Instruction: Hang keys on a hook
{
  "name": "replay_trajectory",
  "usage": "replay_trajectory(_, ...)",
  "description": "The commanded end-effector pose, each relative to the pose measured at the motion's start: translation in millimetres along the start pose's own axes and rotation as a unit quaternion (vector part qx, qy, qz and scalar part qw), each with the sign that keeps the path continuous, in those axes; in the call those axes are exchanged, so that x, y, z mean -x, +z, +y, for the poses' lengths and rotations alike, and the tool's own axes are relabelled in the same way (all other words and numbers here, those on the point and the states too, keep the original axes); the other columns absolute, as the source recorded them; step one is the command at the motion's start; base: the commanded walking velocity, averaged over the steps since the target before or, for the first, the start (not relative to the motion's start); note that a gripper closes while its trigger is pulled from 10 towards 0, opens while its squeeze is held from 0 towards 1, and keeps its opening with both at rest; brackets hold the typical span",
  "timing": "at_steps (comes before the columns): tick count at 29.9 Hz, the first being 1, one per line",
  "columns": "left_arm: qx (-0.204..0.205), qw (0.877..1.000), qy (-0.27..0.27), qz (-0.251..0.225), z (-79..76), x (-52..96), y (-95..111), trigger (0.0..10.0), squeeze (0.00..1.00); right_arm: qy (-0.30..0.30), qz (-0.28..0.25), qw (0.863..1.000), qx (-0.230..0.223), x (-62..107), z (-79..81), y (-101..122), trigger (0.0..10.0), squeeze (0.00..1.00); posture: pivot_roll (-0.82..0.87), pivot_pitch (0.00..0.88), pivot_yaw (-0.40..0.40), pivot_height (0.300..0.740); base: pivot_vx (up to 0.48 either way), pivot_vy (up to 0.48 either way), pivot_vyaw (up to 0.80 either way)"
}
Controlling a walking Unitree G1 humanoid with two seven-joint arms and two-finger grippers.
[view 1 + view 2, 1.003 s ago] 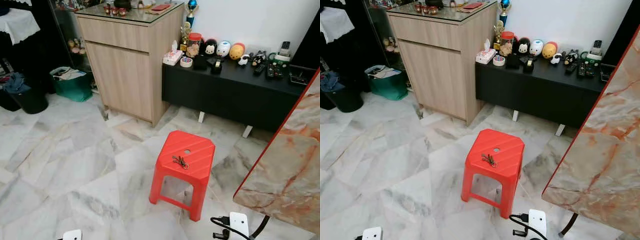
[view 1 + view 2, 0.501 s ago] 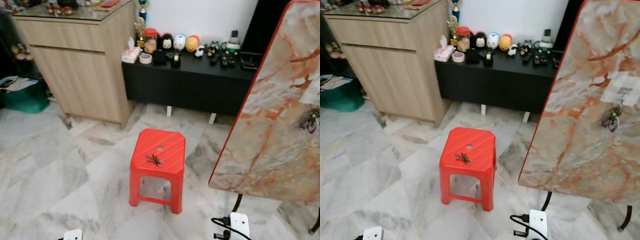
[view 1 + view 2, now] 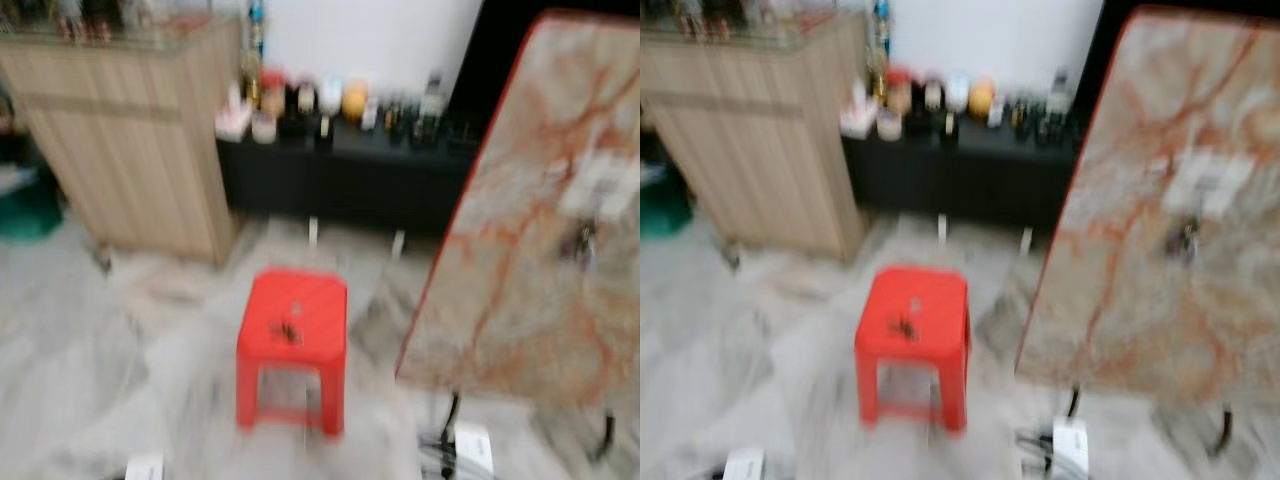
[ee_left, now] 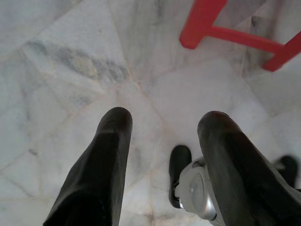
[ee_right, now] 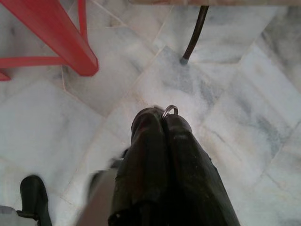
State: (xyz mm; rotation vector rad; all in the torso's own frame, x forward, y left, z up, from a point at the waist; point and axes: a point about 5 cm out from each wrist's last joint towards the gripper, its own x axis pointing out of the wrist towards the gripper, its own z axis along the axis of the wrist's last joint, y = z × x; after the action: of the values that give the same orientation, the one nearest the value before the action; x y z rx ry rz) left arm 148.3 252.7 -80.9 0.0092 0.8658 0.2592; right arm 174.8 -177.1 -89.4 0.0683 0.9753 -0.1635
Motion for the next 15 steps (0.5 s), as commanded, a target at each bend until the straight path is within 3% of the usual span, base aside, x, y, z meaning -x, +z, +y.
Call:
replay_trajectory(1,0.000,1.000,-0.010,0.010,-8.8,0.5,-4.9,10.0,0.00,-0.011,0.001,1.000,0.000,0.1,-7.3,-0.2,10.0,0.00,0.03,0.000,-0.028,0.736,0.000,-0.337,0.00)
replay_trajectory(13,-0.004,1.000,-0.017,0.007,-11.7,0.9,-5.6,10.0,0.00,-0.010,-0.002,1.000,-0.004,0.2,-4.3,-0.3,10.0,0.00,0.02,0.000,-0.025,0.736,0.000,-0.338,0.00)
replay_trajectory(15,-0.004,1.000,-0.017,0.006,-11.8,1.2,-6.1,10.0,0.00,-0.010,-0.002,1.000,-0.004,0.3,-4.9,-0.6,10.0,0.00,0.02,0.000,-0.023,0.736,0.000,-0.332,-0.67)
